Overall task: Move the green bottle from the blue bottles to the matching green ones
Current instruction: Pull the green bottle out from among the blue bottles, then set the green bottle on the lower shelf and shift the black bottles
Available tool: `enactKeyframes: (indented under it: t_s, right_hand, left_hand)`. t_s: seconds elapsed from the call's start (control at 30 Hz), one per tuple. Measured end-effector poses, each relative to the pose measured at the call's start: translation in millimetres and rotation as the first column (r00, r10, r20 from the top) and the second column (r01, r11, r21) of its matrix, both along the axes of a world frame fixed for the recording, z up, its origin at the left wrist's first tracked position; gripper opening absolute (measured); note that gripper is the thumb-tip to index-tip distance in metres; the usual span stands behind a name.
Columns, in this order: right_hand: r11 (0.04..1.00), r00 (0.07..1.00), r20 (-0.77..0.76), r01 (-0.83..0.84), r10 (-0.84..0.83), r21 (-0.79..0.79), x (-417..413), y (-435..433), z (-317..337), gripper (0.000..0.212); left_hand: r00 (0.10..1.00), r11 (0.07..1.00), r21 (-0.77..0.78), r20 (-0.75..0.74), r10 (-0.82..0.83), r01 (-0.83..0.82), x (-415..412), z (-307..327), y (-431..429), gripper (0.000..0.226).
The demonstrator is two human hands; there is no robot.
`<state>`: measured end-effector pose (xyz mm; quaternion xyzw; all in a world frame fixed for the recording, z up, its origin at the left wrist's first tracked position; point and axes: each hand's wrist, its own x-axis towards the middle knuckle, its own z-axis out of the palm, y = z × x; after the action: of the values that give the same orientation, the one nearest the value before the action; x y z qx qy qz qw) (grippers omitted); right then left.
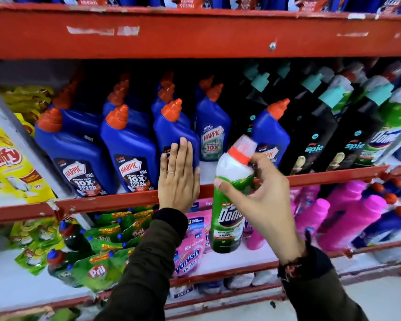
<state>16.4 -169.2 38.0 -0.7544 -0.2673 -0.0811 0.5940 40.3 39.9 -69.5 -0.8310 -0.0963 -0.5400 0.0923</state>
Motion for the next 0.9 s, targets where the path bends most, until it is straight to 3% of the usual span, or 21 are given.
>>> enactKeyframes:
  t_s: [0.17,0.37,0.57,0.8,0.9]
  right_hand:
    - [0.970,0.998,-0.057,-0.023,0.010,-0.240,7.1,-1.0,-89.2,0.053]
    - [0.924,0.981,-0.191,-0.059,-0.015,-0.378,12.2,-3.3,-176.8,0.052]
    - [0.956,0.968,-0.249,-0.034,-0.041,-0.291,13.7,-12.0,-202.2,0.058]
    - [0.977,0.956,-0.290,-0.093,0.034,-0.194,8.7,-14.7,-202.2,0.099]
    - [0.986,0.988,-0.150,0.005,-0.031,-0.169,4.3,-17.2,-187.4,0.119]
  left_hand:
    - [0.999,1.000,-0.015,-0.038,0.021,-0.021,-3.5,3.6,-2.5,0.085]
    - [0.997,0.998,0.007,-0.043,0.062,-0.062,-5.6,5.2,-3.8,0.086]
    - [0.997,0.998,0.012,-0.044,0.063,-0.063,-4.6,5.0,-3.4,0.084]
    - [0.995,0.995,0.036,-0.043,0.090,-0.088,-6.3,5.8,-3.9,0.086]
    - [0.996,0.996,0.031,-0.044,0.083,-0.082,-7.0,6.3,-4.8,0.086]
